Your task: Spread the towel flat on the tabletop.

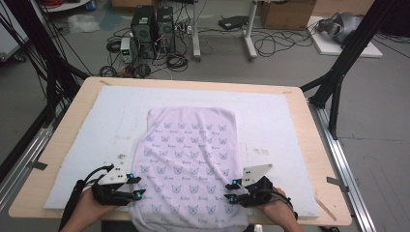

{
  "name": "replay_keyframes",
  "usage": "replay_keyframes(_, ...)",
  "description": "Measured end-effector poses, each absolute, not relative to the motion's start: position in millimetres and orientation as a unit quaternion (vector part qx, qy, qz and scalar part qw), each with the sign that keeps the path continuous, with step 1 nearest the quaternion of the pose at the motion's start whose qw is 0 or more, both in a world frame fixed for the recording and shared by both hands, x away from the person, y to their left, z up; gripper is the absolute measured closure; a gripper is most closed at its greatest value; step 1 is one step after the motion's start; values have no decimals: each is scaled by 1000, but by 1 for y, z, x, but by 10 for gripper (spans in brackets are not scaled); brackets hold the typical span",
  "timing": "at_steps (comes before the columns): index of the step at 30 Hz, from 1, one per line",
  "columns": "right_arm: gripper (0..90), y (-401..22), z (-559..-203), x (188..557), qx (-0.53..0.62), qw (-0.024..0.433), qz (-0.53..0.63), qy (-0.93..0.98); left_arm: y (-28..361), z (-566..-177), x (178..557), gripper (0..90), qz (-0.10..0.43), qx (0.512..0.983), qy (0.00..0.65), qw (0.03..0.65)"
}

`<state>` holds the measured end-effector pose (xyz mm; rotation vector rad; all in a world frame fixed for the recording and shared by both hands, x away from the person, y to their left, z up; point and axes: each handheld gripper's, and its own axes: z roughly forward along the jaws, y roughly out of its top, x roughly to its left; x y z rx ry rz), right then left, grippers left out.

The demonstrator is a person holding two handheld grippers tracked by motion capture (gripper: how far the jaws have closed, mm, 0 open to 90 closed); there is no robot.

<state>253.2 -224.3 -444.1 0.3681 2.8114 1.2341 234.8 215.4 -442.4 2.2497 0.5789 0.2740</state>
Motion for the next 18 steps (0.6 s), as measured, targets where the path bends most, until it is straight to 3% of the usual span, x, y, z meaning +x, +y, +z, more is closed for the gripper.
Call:
replay_keyframes(1,685,-223,-445,253,118,28,399,909,215,-442,234,585,102,888,221,391)
replay_keyframes(4,845,-220,-445,252,109,29,398,910,214,-441,232,829,95,890,211,393)
replay_keyframes(5,869,-217,-445,251,103,32,398,911,213,-440,232,857,100,892,206,390)
replay_keyframes(15,883,-211,-436,239,78,-5,443,893,236,-431,223,879,105,883,221,401)
replay_keyframes(17,856,-211,-435,238,74,-6,441,894,239,-430,221,877,102,880,221,408)
replay_keyframes(18,779,-212,-434,239,81,-4,446,891,239,-430,221,864,98,879,220,411)
